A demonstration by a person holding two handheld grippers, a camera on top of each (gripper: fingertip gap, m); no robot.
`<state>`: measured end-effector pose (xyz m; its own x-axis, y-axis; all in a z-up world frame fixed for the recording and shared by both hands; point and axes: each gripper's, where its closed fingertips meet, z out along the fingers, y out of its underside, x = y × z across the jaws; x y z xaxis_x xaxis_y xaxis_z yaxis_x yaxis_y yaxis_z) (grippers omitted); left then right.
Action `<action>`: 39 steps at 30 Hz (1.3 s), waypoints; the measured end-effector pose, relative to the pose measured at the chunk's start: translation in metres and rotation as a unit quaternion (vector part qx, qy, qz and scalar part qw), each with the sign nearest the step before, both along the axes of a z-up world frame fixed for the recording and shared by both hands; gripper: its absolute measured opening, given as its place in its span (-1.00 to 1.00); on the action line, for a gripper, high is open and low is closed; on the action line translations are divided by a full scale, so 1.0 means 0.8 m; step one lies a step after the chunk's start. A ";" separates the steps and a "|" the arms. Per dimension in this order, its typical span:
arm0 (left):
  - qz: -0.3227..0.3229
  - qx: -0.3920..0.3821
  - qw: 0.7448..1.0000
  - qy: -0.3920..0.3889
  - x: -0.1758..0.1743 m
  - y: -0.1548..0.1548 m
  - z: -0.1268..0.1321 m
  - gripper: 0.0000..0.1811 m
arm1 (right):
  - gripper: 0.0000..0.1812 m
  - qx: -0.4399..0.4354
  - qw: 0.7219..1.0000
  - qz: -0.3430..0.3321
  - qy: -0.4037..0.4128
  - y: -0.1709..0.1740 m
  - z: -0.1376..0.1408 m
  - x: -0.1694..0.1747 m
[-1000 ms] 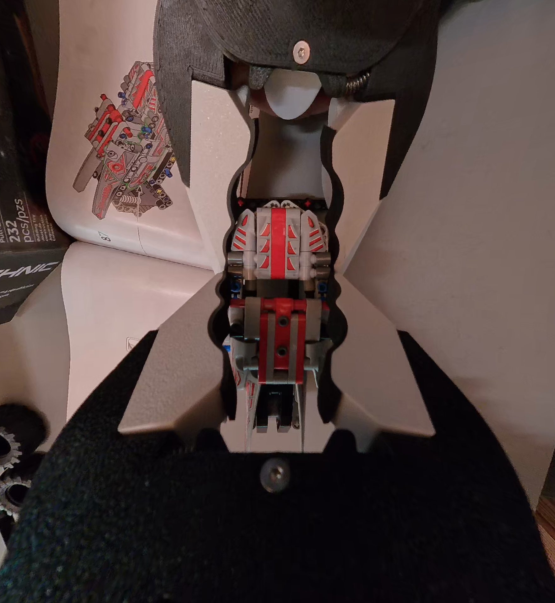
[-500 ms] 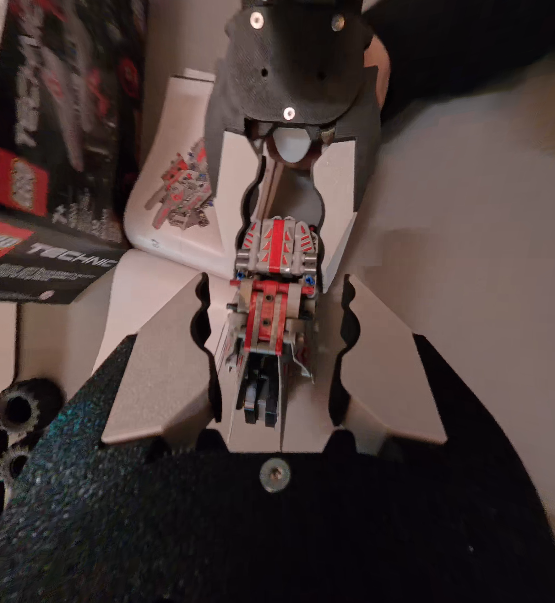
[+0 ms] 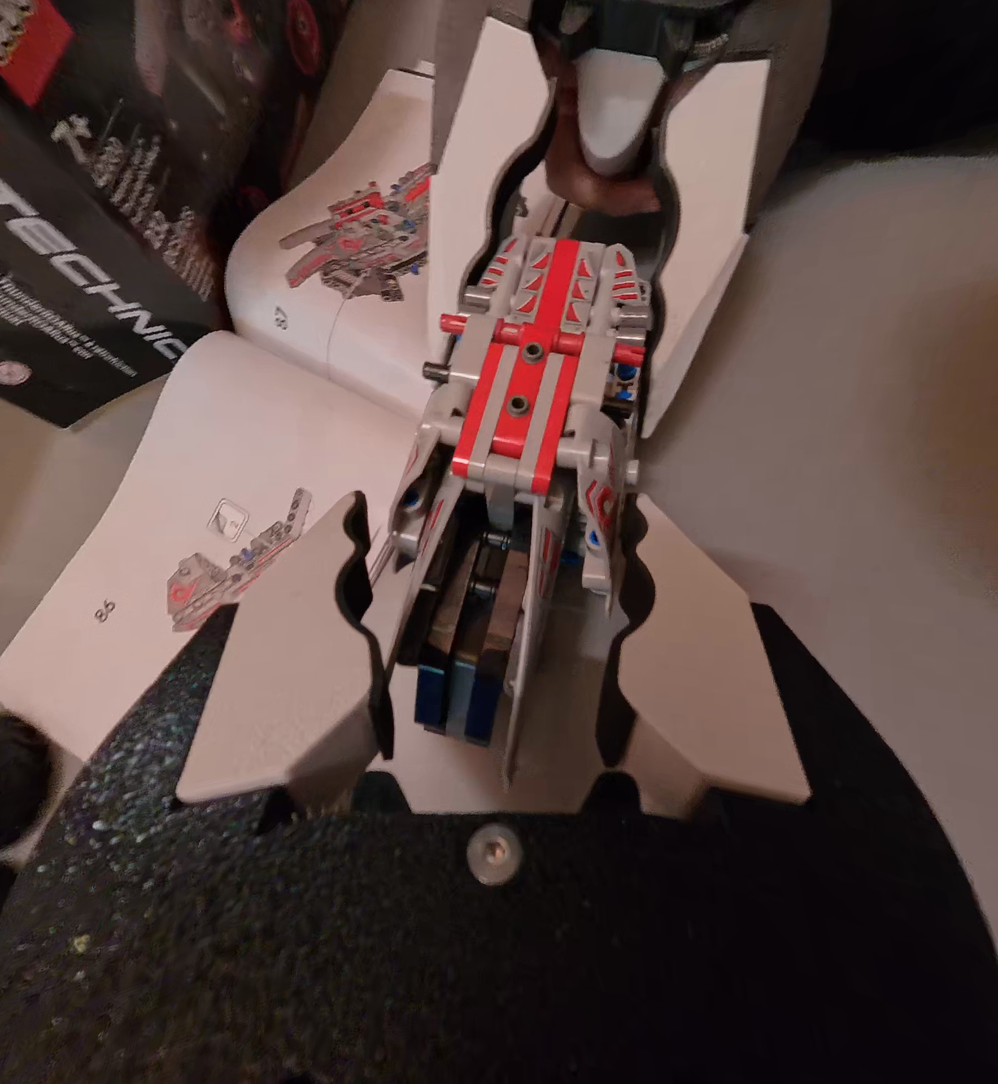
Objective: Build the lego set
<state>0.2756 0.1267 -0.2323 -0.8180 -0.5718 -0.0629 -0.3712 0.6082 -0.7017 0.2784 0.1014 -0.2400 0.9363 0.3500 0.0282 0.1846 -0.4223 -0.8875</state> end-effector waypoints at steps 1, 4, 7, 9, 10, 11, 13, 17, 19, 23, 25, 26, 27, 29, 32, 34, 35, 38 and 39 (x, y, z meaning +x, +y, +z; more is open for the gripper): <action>-0.013 0.001 1.000 0.003 -0.002 -0.004 -0.002 -0.10 | -0.20 0.002 1.000 0.000 -0.011 0.000 -0.001 0.000; -0.034 0.007 0.999 -0.002 -0.007 -0.013 -0.002 -0.18 | -0.22 0.007 1.000 0.012 -0.020 -0.003 0.000 -0.003; -0.039 0.002 0.999 -0.020 -0.008 -0.014 -0.001 -0.18 | -0.22 0.013 0.999 0.014 -0.033 -0.003 0.000 -0.004; -0.043 0.000 0.998 -0.036 -0.009 -0.015 0.001 -0.19 | -0.22 0.019 0.999 0.015 -0.043 -0.004 0.000 -0.005; -0.045 -0.004 0.998 -0.042 -0.010 -0.015 0.001 -0.19 | -0.23 0.022 0.999 0.016 -0.046 -0.004 0.001 -0.006; -0.047 -0.007 0.998 -0.050 -0.010 -0.016 0.002 -0.19 | -0.23 0.024 0.998 0.016 -0.050 -0.004 0.001 -0.006; -0.053 -0.013 0.996 -0.072 -0.011 -0.017 0.003 -0.20 | -0.23 0.031 0.997 0.015 -0.062 -0.005 0.002 -0.007; -0.060 -0.029 0.993 -0.092 -0.015 -0.017 0.005 -0.21 | -0.23 0.037 0.997 0.014 -0.071 -0.003 0.002 -0.011; -0.062 -0.036 0.994 -0.086 -0.016 -0.016 0.004 -0.21 | -0.23 0.031 0.998 0.016 -0.061 -0.002 0.002 -0.012; -0.061 -0.061 0.994 -0.063 -0.016 -0.015 0.003 -0.20 | -0.23 0.009 0.999 0.028 -0.019 -0.002 0.000 -0.013; -0.066 -0.061 0.994 -0.060 -0.016 -0.015 0.003 -0.21 | -0.23 0.007 0.999 0.038 0.000 -0.003 0.002 -0.015; -0.067 -0.058 0.994 -0.059 -0.016 -0.015 0.003 -0.21 | -0.24 0.006 0.999 0.042 0.007 -0.004 0.003 -0.016; -0.067 -0.057 0.994 -0.058 -0.016 -0.015 0.003 -0.21 | -0.24 0.008 0.999 0.041 0.003 -0.003 0.003 -0.015; -0.070 -0.053 0.994 -0.062 -0.016 -0.015 0.003 -0.21 | -0.24 0.013 0.999 0.039 -0.009 -0.002 0.003 -0.015; -0.072 -0.055 0.994 -0.064 -0.016 -0.014 0.003 -0.21 | -0.25 0.014 0.999 0.036 -0.016 -0.001 0.002 -0.014; -0.072 -0.053 0.994 -0.063 -0.017 -0.014 0.003 -0.21 | -0.26 0.013 0.999 0.036 -0.016 -0.001 0.002 -0.015; -0.072 -0.054 0.994 -0.062 -0.017 -0.014 0.003 -0.21 | -0.26 0.012 0.999 0.037 -0.015 -0.001 0.002 -0.015; -0.071 -0.056 0.994 -0.061 -0.018 -0.014 0.003 -0.22 | -0.26 0.011 0.999 0.039 -0.015 -0.002 0.001 -0.015; -0.071 -0.056 0.994 -0.061 -0.018 -0.014 0.003 -0.21 | -0.26 0.011 0.999 0.039 -0.015 -0.001 0.001 -0.015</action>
<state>0.2615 0.1156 -0.2300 -0.8814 -0.4597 -0.1088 -0.1950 0.5639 -0.8025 0.2660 0.1003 -0.2389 0.9045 0.4215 0.0644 0.2432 -0.3859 -0.8899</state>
